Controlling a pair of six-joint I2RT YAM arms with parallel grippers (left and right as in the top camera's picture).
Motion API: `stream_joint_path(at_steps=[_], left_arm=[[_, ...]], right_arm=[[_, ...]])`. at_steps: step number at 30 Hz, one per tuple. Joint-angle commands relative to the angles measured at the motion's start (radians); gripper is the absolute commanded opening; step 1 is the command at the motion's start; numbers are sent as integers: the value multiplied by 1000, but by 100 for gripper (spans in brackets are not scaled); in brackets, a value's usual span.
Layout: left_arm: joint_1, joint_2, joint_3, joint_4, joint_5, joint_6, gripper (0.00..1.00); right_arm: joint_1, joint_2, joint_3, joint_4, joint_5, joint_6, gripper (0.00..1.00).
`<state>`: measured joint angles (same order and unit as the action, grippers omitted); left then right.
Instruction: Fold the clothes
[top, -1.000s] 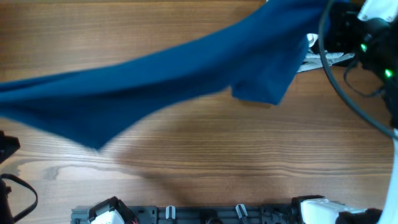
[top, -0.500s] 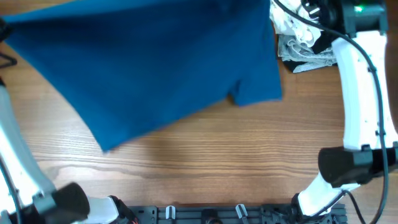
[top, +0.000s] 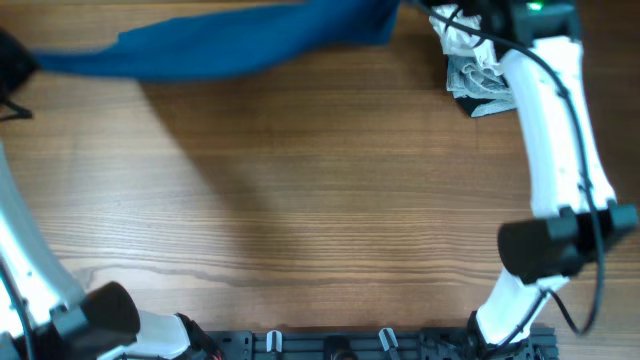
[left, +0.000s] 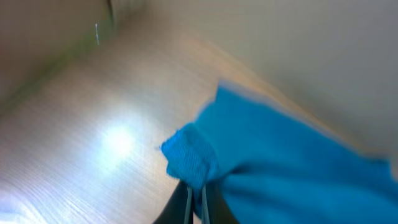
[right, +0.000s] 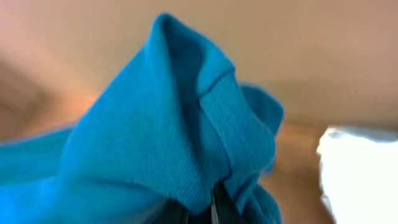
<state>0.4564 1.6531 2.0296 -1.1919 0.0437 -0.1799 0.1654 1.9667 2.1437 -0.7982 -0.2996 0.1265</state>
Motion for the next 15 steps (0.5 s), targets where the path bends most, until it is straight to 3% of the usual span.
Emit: stream_joint_path(at_steps=[1, 9, 15], left_arm=[[2, 96, -105, -110, 20, 14, 4], [2, 80, -256, -378, 27, -40, 4], [2, 22, -489, -375, 27, -42, 4]], right_arm=[[17, 90, 1, -146, -66, -80, 4], [16, 90, 1, -618, -100, -118, 5], [21, 80, -95, -777, 20, -44, 5]])
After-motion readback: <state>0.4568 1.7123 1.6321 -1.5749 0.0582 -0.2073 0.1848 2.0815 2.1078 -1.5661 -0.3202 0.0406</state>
